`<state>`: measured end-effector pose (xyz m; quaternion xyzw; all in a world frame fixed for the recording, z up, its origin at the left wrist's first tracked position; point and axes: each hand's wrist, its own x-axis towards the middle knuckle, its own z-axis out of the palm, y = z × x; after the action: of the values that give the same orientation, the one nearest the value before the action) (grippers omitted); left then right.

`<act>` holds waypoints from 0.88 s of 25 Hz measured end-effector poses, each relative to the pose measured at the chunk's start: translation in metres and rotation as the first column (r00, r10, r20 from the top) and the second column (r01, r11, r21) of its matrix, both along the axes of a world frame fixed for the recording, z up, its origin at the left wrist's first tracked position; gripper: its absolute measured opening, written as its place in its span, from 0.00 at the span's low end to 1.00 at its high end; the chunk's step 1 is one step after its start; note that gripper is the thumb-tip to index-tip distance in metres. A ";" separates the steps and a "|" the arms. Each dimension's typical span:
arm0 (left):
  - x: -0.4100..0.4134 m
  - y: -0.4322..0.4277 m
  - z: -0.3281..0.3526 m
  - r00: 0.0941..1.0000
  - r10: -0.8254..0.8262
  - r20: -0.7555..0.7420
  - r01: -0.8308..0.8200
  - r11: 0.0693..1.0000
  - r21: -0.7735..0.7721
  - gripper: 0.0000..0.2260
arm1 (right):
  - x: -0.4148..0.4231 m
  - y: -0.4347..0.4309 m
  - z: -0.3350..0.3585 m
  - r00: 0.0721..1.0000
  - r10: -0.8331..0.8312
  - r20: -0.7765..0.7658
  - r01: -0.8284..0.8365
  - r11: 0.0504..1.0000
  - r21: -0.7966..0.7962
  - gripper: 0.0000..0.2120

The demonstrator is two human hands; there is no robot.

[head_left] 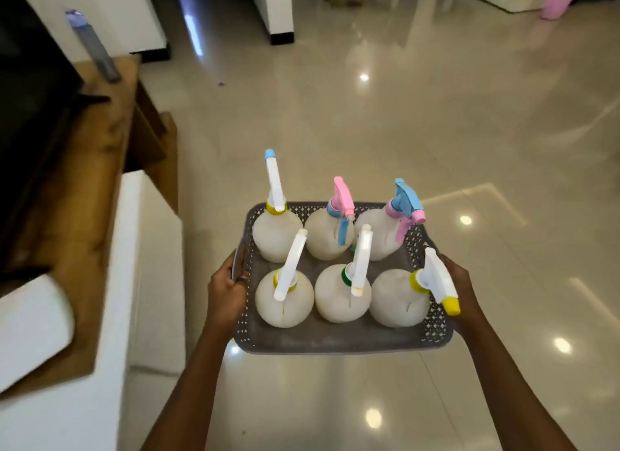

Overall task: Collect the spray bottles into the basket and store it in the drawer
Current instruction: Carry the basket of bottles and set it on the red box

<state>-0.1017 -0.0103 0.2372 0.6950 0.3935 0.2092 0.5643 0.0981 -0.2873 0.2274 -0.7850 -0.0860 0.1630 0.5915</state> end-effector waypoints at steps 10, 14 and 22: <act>-0.236 -0.099 0.178 0.874 0.486 -0.009 -0.486 0.874 0.004 0.14 | -0.124 0.019 0.196 0.880 0.469 0.076 -0.471 0.882 0.011 0.08; -0.337 -0.131 0.209 0.779 0.626 0.028 -0.627 0.779 0.020 0.13 | -0.205 0.053 0.242 0.759 0.646 0.081 -0.649 0.761 0.019 0.10; -0.590 -0.225 0.212 0.382 0.924 0.021 -0.921 0.378 0.089 0.16 | -0.446 0.125 0.226 0.296 0.947 0.126 -0.948 0.307 -0.078 0.16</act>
<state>-0.6918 -0.2352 0.4490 0.3858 0.7131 0.4929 0.3159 -0.3478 -0.1626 0.4531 -0.5900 -0.5761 0.4205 0.3784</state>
